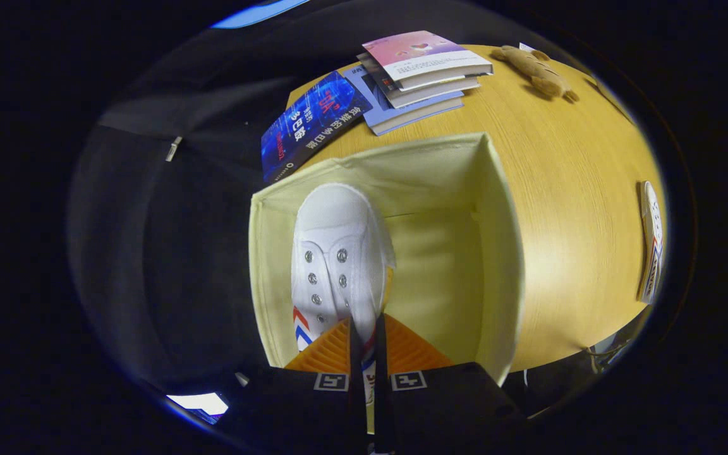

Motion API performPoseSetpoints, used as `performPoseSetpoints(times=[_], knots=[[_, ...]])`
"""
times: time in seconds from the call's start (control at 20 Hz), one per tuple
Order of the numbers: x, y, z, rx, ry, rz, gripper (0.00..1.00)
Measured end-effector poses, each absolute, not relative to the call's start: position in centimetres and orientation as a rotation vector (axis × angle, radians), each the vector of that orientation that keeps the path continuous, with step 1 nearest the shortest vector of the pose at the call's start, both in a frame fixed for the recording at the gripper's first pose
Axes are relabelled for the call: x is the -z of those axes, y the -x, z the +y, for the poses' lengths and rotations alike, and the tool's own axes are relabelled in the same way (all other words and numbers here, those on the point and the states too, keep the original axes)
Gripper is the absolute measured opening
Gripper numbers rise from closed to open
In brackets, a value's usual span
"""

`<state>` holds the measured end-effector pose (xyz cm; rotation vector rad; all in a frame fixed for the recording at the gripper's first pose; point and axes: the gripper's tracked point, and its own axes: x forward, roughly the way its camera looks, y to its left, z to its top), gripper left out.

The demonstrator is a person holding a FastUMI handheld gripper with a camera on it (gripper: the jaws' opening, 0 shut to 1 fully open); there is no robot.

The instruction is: Open the storage box then place both shoes into the box .Put the left shoe in first, then the right shoe, with the right side of both shoes facing outward in a uniform manner.

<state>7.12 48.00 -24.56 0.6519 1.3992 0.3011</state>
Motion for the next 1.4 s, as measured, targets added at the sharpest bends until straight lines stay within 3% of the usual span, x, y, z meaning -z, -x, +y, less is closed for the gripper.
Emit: performPoseSetpoints(times=[0.35,0.95,1.05,1.25,1.3,1.4], knots=[[28.9,-8.4,50.4,-0.227,-0.546,1.382,0.10],[29.3,-6.0,50.8,-0.310,-0.533,1.495,0.09],[27.8,-6.5,52.0,-0.363,-0.595,1.464,0.17],[25.7,-6.9,51.3,-0.411,-0.625,1.425,0.54],[25.0,-6.9,50.9,-0.422,-0.636,1.414,0.70],[23.4,-7.2,49.8,-0.448,-0.670,1.366,0.83]])
